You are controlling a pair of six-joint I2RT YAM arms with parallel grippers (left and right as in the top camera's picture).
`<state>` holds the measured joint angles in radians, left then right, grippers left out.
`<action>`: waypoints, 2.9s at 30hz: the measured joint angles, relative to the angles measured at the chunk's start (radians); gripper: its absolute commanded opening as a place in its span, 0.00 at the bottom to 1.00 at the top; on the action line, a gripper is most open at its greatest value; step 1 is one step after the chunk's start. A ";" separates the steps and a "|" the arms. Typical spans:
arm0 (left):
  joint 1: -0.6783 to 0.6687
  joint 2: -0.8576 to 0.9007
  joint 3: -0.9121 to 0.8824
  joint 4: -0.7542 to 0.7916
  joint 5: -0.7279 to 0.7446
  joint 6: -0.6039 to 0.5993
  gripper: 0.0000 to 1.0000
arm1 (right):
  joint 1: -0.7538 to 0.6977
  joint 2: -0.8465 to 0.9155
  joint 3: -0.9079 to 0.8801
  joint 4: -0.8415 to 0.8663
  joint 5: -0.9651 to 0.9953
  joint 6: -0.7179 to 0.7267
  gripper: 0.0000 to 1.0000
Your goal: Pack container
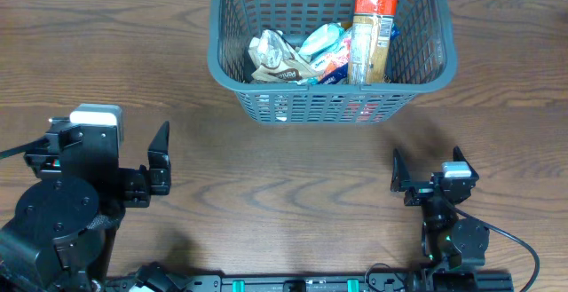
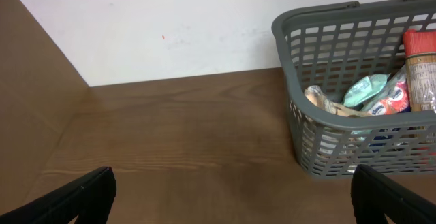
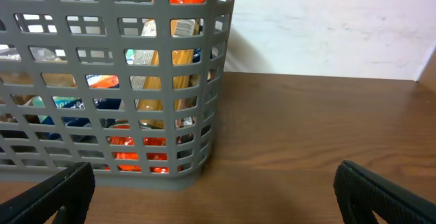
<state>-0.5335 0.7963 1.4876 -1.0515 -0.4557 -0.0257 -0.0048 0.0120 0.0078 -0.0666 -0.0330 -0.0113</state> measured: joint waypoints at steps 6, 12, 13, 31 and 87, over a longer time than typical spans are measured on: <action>0.000 0.000 0.000 0.000 0.000 0.000 0.98 | 0.000 0.000 0.000 0.000 0.000 0.000 0.99; 0.000 0.000 0.000 0.000 0.000 0.000 0.98 | 0.000 0.000 0.000 0.000 0.000 0.000 0.99; 0.000 0.000 0.000 0.000 0.000 0.000 0.99 | 0.000 0.000 0.000 0.000 0.000 0.000 0.99; 0.000 0.000 0.000 -0.034 0.000 0.000 0.98 | 0.000 0.000 0.000 0.000 0.000 0.000 0.99; 0.545 -0.704 -1.387 1.310 0.599 0.157 0.99 | 0.000 0.000 0.000 0.000 0.001 0.000 0.99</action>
<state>0.0116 0.0925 0.1001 0.2584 0.1436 0.1314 -0.0048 0.0120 0.0078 -0.0669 -0.0322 -0.0113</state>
